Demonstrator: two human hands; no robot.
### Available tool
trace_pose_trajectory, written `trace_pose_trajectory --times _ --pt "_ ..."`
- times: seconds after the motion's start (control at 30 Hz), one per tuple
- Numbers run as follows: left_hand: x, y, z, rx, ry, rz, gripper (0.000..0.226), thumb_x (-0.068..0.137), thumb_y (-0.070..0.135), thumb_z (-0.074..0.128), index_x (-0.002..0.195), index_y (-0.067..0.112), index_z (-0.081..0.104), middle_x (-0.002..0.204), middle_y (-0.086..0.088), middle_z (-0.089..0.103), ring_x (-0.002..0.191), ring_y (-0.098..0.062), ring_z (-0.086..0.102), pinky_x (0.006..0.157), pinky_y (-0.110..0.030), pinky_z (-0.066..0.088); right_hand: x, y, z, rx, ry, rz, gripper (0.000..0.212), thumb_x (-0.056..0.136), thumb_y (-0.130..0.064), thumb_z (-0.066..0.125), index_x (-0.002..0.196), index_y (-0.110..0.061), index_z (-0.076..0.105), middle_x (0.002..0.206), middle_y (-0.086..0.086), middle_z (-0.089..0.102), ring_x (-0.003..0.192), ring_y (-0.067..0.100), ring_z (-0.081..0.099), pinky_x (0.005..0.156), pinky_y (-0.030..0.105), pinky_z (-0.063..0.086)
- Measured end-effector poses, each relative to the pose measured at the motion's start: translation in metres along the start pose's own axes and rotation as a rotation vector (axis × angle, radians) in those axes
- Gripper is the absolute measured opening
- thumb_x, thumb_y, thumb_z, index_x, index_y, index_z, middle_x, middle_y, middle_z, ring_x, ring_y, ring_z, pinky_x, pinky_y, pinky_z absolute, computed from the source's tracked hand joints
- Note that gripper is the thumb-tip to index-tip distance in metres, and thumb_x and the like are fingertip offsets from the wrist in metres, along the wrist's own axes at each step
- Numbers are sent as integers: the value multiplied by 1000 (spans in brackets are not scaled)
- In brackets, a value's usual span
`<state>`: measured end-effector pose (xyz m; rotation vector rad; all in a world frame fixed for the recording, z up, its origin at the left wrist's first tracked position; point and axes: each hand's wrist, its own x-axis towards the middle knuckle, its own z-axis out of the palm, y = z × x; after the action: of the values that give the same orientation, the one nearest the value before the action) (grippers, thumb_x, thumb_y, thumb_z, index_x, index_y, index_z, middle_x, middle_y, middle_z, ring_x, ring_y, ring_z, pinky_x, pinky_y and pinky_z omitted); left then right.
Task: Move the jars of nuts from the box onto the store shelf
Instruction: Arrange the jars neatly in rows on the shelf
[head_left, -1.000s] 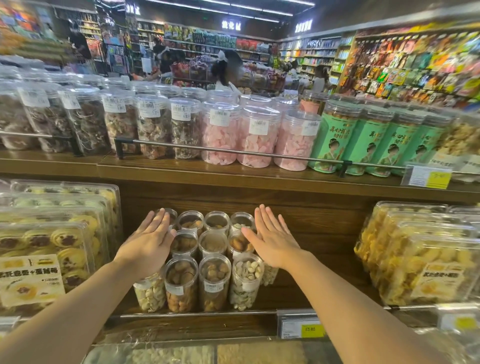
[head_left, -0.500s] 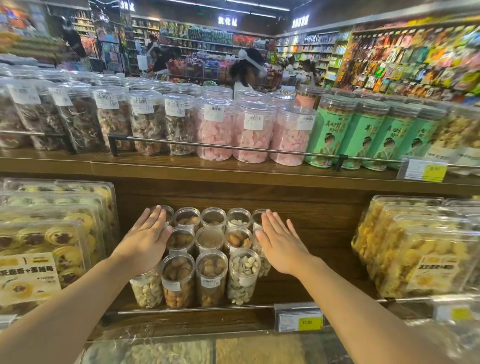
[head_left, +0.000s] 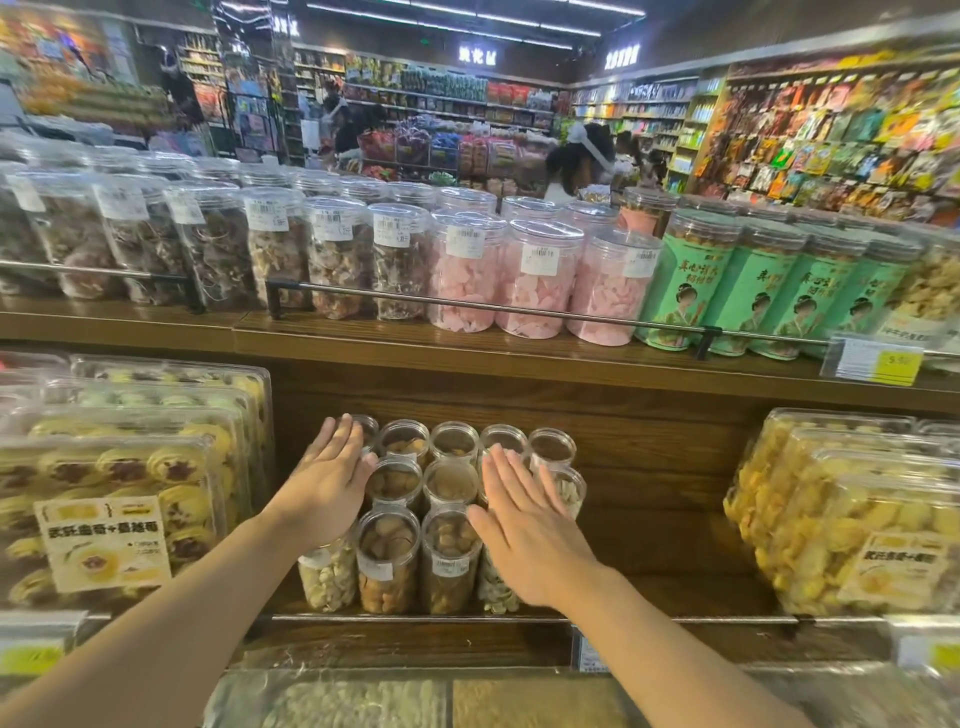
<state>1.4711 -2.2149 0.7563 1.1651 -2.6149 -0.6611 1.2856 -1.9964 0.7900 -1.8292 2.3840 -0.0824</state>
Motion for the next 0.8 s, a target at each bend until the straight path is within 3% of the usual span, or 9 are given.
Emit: trace_pose_trajectory --times 0.1,0.33,0.47,0.6,0.7,0.8 --pt "-3 7 -2 -29 -13 -3 63 110 42 19 162 9 7 169 0 -7 153 -14 -19 127 -37 -6 9 -1 3 -38 16 15 82 88 -65 -18 158 -22 -17 164 -7 -27 147 10 -33 124 44 -15" --pt "-3 9 -4 -6 -32 31 60 111 36 19 162 8 6 169 -2 -7 153 -13 -19 126 -33 -8 10 -1 4 -49 -23 33 75 93 -62 -13 157 -23 -19 163 -7 -28 147 10 -33 124 44 -15" --pt "-4 10 -4 45 -38 13 62 109 43 17 162 13 5 170 2 -8 153 -11 -18 126 -33 -7 9 3 -7 74 -84 80 80 93 -72 -6 155 -26 -25 160 -8 -36 144 9 -38 121 45 -21" --pt "-11 20 -10 163 -3 7 66 106 53 14 163 24 -2 168 11 -16 151 -10 -24 126 -35 -7 24 18 -14 80 18 305 92 86 -83 -5 157 -27 -21 159 -8 -34 147 15 -34 121 48 -20" --pt "-14 22 -13 229 -10 12 70 101 64 10 160 32 -8 165 13 -23 149 -10 -29 124 -35 -11 34 22 -7 30 -40 316 92 86 -83 -4 159 -29 -19 163 -8 -30 149 16 -30 123 52 -14" --pt "-14 23 -13 271 -36 35 69 102 63 9 161 31 -7 165 15 -20 150 -10 -28 125 -36 -10 37 23 -4 13 -47 308 91 88 -81 -2 160 -28 -15 166 -8 -23 151 15 -25 124 51 -11"
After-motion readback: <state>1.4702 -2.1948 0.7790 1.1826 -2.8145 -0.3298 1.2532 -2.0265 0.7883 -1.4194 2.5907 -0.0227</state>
